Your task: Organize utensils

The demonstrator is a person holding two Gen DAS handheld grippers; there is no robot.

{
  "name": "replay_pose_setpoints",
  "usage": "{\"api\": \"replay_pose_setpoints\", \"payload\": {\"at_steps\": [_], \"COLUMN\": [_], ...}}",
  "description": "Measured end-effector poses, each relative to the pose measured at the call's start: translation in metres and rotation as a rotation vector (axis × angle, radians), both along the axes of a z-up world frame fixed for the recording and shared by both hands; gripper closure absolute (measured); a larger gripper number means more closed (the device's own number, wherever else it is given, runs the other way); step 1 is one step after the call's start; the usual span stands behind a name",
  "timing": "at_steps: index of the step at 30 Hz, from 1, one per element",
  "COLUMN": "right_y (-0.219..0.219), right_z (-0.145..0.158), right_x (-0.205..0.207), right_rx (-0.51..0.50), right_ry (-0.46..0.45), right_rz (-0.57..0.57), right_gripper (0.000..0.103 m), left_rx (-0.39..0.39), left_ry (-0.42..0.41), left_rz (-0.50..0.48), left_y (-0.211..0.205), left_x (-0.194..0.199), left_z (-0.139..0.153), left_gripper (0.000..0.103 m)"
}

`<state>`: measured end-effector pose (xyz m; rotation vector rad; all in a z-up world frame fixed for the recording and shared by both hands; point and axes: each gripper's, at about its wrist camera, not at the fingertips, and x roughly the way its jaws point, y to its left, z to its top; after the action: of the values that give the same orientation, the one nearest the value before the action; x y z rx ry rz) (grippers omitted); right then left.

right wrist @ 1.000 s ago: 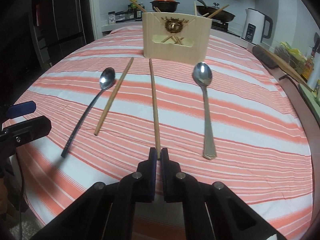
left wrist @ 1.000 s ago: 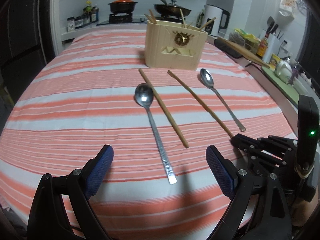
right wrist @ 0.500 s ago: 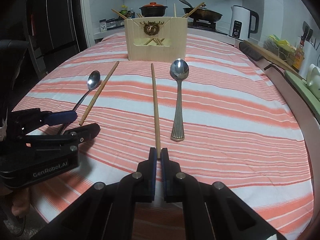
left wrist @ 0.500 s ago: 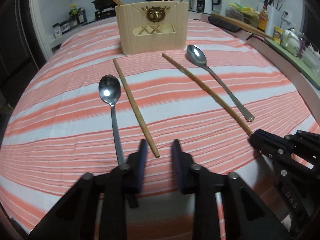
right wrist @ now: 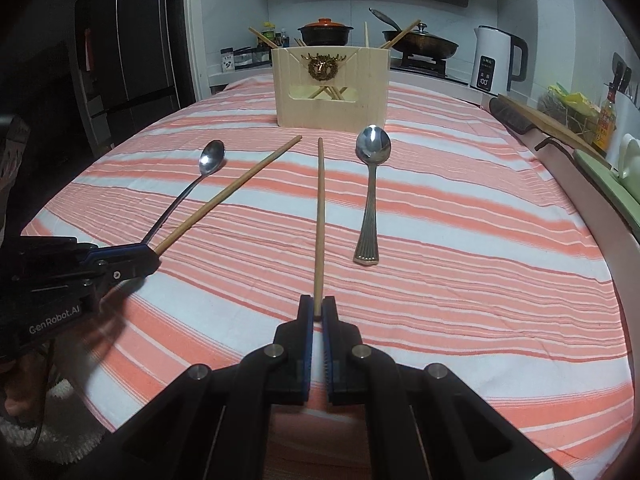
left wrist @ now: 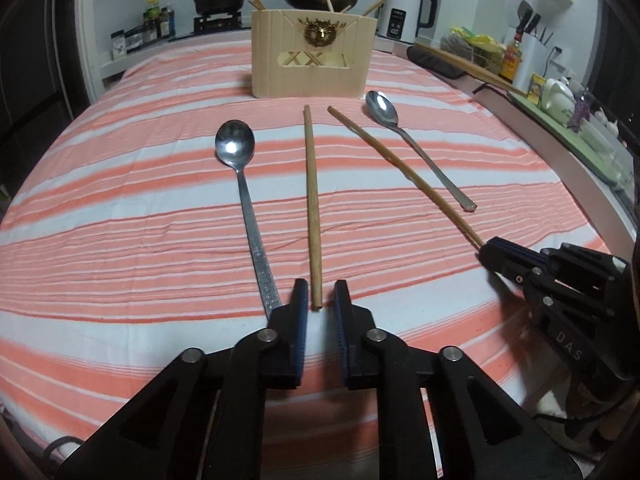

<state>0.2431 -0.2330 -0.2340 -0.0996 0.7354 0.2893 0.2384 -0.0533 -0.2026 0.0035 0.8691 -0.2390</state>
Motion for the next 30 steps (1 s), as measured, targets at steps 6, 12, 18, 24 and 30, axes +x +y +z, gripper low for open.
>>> {"api": "replay_pose_setpoints", "payload": {"at_steps": [6,12,18,24,30], "right_y": [0.002,-0.001,-0.001,-0.007,-0.014], "right_z": [-0.001,-0.006,-0.011,-0.009,0.02], "right_x": [-0.006,-0.005,-0.008,-0.004,-0.012], "right_rx": [0.002,0.004,-0.004,0.016,0.042], "right_ry": [-0.041,-0.052,-0.115,-0.104,-0.13], "right_rz": [-0.002,-0.004,-0.001,-0.031,-0.025], "right_gripper": [0.051,0.06,0.067,0.099,0.099], "left_rx": [0.059,0.068,0.059,0.028,-0.007], "left_ry": [-0.004,-0.051,-0.089,-0.099,-0.152], "left_rz": [-0.001,0.018,0.03,0.017,0.011], "left_y": [-0.007,-0.008,-0.007,-0.005,0.006], "left_x": [-0.003,-0.008,-0.01,-0.01,-0.018], "left_z": [-0.003,-0.006,-0.008,-0.005,0.027], "left_gripper": [0.039,0.039,0.044,0.101,0.101]}}
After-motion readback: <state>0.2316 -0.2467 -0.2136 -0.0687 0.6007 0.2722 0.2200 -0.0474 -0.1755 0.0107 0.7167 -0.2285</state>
